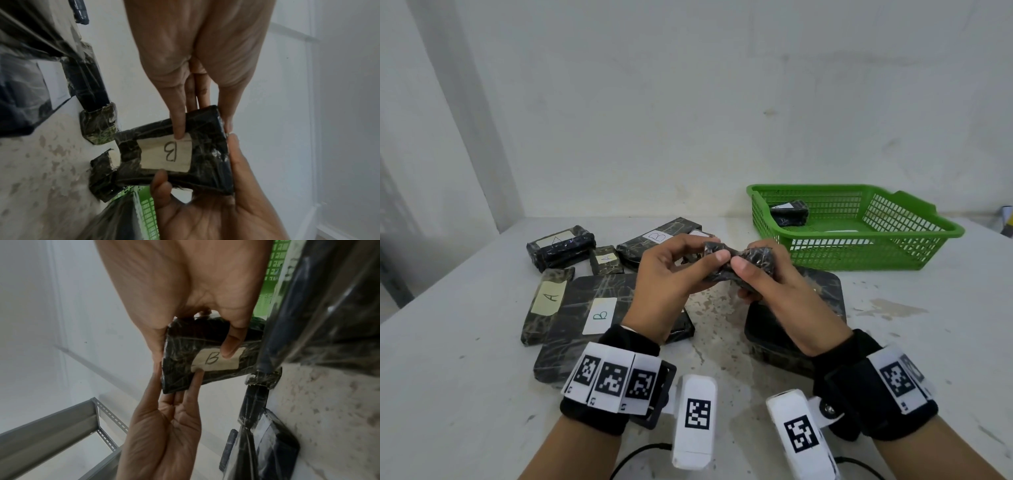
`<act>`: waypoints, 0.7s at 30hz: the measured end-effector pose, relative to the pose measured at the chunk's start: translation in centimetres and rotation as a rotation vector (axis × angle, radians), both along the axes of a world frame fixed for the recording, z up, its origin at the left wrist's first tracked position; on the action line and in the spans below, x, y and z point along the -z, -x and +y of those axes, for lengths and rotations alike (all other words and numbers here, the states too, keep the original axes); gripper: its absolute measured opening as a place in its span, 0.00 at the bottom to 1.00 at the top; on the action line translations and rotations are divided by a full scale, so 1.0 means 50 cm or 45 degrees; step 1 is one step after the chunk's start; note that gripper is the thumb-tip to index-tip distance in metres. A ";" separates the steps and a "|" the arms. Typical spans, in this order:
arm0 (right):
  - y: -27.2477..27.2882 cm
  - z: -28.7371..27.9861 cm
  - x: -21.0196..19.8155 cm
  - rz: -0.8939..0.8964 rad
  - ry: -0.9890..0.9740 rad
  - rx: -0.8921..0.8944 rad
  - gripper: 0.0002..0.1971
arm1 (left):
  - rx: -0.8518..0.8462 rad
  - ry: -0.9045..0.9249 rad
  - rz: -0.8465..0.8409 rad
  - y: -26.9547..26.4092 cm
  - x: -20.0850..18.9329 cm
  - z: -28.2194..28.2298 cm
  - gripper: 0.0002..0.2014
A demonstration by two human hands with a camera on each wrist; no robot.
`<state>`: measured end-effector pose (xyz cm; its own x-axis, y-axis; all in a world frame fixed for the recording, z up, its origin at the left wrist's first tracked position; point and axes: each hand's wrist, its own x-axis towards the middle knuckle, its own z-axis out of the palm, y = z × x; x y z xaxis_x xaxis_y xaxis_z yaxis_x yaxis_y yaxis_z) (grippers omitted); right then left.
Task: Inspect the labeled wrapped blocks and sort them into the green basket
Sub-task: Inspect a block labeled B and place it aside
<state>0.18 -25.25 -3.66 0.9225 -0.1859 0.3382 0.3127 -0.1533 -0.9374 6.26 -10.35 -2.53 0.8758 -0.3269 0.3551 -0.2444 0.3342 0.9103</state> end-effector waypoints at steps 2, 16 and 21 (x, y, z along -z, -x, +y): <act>-0.001 -0.001 -0.001 0.004 -0.005 0.002 0.17 | -0.007 0.023 0.006 -0.003 0.000 0.000 0.15; -0.006 -0.059 0.010 -0.083 0.052 0.396 0.28 | -0.021 0.520 0.457 -0.028 -0.007 0.020 0.10; -0.014 -0.081 -0.005 -0.080 -0.127 0.412 0.20 | 0.036 0.617 0.631 -0.024 -0.015 0.024 0.14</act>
